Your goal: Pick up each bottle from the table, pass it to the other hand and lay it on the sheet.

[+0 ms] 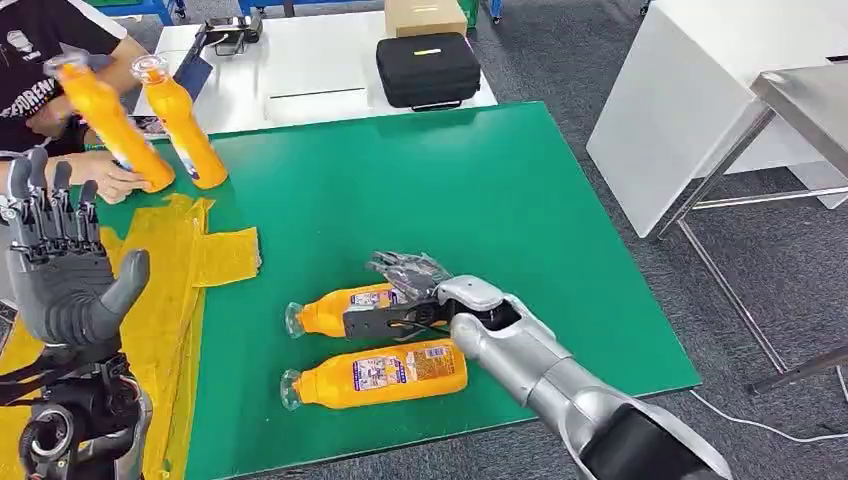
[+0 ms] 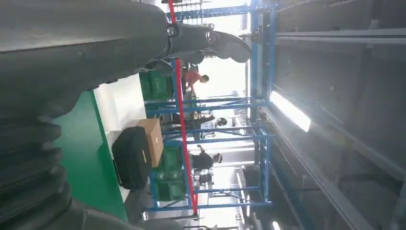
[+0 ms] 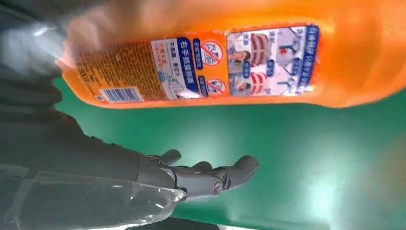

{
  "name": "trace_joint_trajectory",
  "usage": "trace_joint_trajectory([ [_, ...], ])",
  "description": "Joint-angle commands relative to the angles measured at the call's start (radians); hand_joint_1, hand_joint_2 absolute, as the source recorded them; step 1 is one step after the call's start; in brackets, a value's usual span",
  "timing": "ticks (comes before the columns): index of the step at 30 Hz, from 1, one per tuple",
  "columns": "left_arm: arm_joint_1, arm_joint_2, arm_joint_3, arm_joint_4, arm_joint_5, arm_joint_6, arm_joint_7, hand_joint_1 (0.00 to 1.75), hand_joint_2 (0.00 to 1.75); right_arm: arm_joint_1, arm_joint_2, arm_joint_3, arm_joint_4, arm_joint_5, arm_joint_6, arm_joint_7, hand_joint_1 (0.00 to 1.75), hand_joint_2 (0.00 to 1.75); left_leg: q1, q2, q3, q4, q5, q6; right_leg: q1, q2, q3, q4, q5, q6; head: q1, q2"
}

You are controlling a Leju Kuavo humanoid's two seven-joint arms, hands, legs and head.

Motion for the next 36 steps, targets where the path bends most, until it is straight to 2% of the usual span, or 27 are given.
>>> trace_joint_trajectory([
  [1,-0.001,-0.020,0.019,0.031,0.002,-0.014,0.011,0.00,1.75,-0.068,0.012,0.024,0.177,0.018,-0.014,0.033,0.00,1.75,0.000,0.001,0.003,-0.001,-0.001,-0.001,-0.001,0.003,0.003,-0.001,-0.001,-0.001,0.000,0.000],
  [3,-0.004,-0.019,0.015,0.038,0.002,-0.013,0.011,0.00,1.75,-0.067,0.010,0.016,0.193,0.019,-0.017,0.034,0.00,1.75,0.000,0.002,0.007,-0.001,-0.003,-0.001,-0.001,0.006,0.007,-0.001,-0.002,-0.002,0.000,0.000],
  [4,-0.005,-0.018,0.012,0.039,0.000,-0.013,0.011,0.00,1.75,-0.066,0.010,0.012,0.204,0.027,-0.028,0.036,0.00,1.75,0.000,0.000,0.003,-0.001,-0.001,-0.001,-0.001,0.003,0.003,-0.001,-0.001,-0.001,0.000,0.000],
  [6,-0.004,-0.017,0.009,0.038,-0.007,-0.011,0.013,0.00,1.75,-0.067,0.012,0.008,0.217,0.032,-0.033,0.037,0.00,1.75,0.000,0.000,0.007,-0.001,-0.002,-0.002,-0.001,0.005,0.007,-0.002,-0.002,-0.002,0.000,0.000],
  [15,-0.007,-0.019,-0.007,0.049,-0.030,-0.008,0.025,0.00,1.75,-0.063,0.016,-0.013,0.279,0.059,-0.059,0.053,0.00,1.75,0.000,-0.001,0.003,-0.001,-0.001,-0.001,0.000,0.002,0.003,-0.001,-0.001,-0.001,0.000,0.000],
  [16,-0.009,-0.019,-0.009,0.051,-0.032,-0.007,0.027,0.00,1.75,-0.061,0.017,-0.016,0.284,0.061,-0.061,0.052,0.00,1.75,0.000,-0.001,0.008,-0.001,-0.003,-0.002,-0.001,0.005,0.009,-0.002,-0.003,-0.003,0.000,0.000],
  [18,-0.009,-0.019,-0.009,0.051,-0.032,-0.007,0.027,0.00,1.75,-0.061,0.017,-0.016,0.284,0.061,-0.061,0.052,0.00,1.75,0.000,0.000,0.002,-0.001,-0.001,-0.001,0.000,0.002,0.002,-0.001,-0.001,-0.001,0.000,0.000],
  [19,-0.009,-0.019,-0.009,0.051,-0.032,-0.007,0.027,0.00,1.75,-0.061,0.017,-0.016,0.284,0.061,-0.061,0.052,0.00,1.75,0.000,0.000,0.004,-0.001,-0.001,-0.001,0.000,0.003,0.004,-0.001,-0.002,-0.002,0.000,0.000],
  [20,-0.009,-0.019,-0.009,0.051,-0.032,-0.007,0.027,0.00,1.75,-0.061,0.017,-0.016,0.284,0.061,-0.061,0.052,0.16,1.75,0.000,-0.001,0.003,-0.001,-0.001,-0.001,-0.001,0.002,0.002,-0.001,-0.001,-0.001,0.000,0.000],
  [21,-0.010,-0.019,-0.009,0.052,-0.033,-0.007,0.027,0.00,1.75,-0.060,0.019,-0.017,0.287,0.061,-0.062,0.052,0.45,1.75,0.000,-0.001,0.004,-0.001,-0.001,-0.001,-0.001,0.003,0.003,-0.001,-0.001,-0.001,0.000,0.000],
  [22,-0.010,-0.020,-0.010,0.051,-0.037,-0.005,0.030,0.00,1.75,-0.059,0.022,-0.021,0.295,0.064,-0.062,0.053,1.52,1.75,0.000,0.000,0.003,-0.001,-0.001,-0.001,-0.001,0.003,0.003,-0.001,-0.001,-0.001,0.000,0.000],
  [23,-0.011,-0.019,-0.012,0.052,-0.043,-0.003,0.031,0.00,1.75,-0.059,0.022,-0.023,0.302,0.066,-0.062,0.054,1.75,1.75,0.000,-0.001,0.003,-0.001,-0.001,-0.001,0.000,0.002,0.003,-0.001,-0.001,-0.001,0.000,0.000],
  [36,-0.006,-0.018,-0.015,0.048,-0.057,0.002,0.032,0.00,1.75,-0.052,0.026,-0.033,0.314,0.080,-0.083,0.047,1.75,1.75,0.000,-0.001,0.004,-0.001,-0.001,-0.001,-0.001,0.003,0.004,-0.002,-0.001,-0.001,0.000,0.000],
])
